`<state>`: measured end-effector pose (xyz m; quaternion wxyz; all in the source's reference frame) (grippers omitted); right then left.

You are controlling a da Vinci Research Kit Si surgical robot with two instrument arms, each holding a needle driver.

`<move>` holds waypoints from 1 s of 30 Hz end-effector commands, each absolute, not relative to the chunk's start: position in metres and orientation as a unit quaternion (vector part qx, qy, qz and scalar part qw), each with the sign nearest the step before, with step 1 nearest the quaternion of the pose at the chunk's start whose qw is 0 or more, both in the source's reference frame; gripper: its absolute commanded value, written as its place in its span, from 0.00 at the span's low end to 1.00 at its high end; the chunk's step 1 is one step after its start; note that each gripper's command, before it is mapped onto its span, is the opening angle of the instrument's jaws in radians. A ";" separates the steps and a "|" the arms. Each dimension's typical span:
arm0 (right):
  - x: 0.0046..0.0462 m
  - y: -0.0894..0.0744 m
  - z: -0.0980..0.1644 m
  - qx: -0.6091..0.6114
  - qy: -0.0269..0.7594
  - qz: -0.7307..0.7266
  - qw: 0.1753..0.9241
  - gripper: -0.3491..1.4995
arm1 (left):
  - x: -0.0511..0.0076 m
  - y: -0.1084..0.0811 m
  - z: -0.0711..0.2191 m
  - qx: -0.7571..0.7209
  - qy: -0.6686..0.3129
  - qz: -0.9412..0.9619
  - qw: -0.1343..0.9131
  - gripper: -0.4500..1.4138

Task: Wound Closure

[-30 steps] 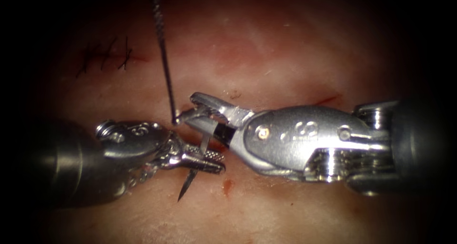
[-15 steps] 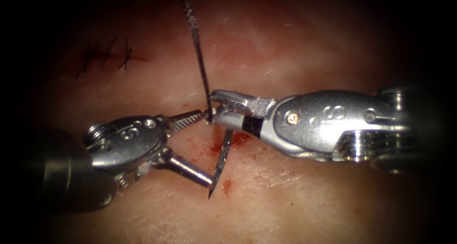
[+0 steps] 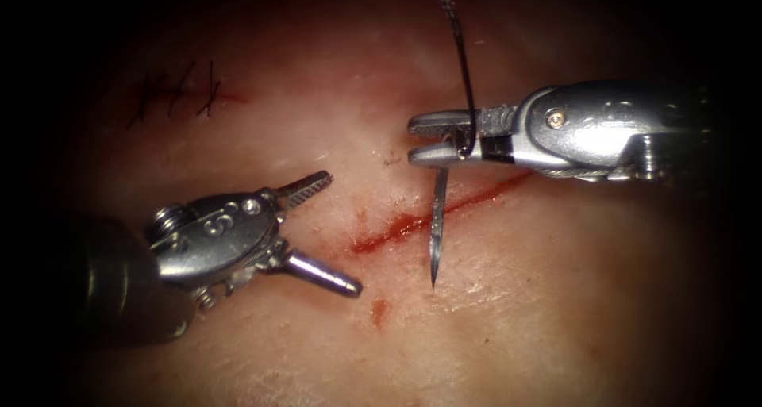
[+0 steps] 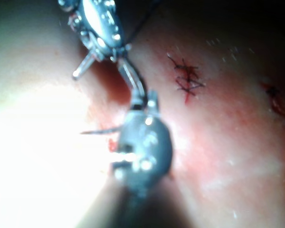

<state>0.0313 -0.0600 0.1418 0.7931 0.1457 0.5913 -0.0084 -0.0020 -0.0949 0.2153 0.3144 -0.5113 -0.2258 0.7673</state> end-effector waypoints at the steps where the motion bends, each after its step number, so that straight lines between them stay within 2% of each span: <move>1: 0.0315 -0.059 0.143 0.137 0.594 -0.025 0.793 0.00 | -0.0028 -0.096 0.216 -0.511 -0.221 0.774 0.302 0.81; 8: 0.0305 -0.057 0.146 0.071 0.616 -0.132 0.773 0.00 | -0.0037 -0.098 0.219 -0.520 -0.152 0.811 0.223 0.74; 9: 0.0303 -0.057 0.147 0.051 0.630 -0.147 0.761 0.00 | -0.0040 -0.099 0.219 -0.524 -0.148 0.813 0.208 0.68; 15: 0.0306 -0.057 0.147 0.031 0.645 -0.154 0.748 0.00 | -0.0047 -0.100 0.220 -0.526 -0.140 0.816 0.194 0.59; 16: 0.0309 -0.057 0.147 0.024 0.651 -0.153 0.743 0.00 | -0.0049 -0.100 0.220 -0.528 -0.139 0.816 0.190 0.51; 17: 0.0309 -0.057 0.147 0.024 0.651 -0.153 0.743 0.00 | -0.0049 -0.100 0.220 -0.528 -0.139 0.816 0.190 0.51; 22: 0.0313 -0.057 0.147 0.014 0.655 -0.150 0.740 0.00 | -0.0054 -0.101 0.221 -0.527 -0.133 0.818 0.188 0.35; 30: 0.0320 -0.057 0.147 -0.002 0.659 -0.157 0.735 0.00 | -0.0073 -0.101 0.223 -0.510 -0.141 0.815 0.237 0.17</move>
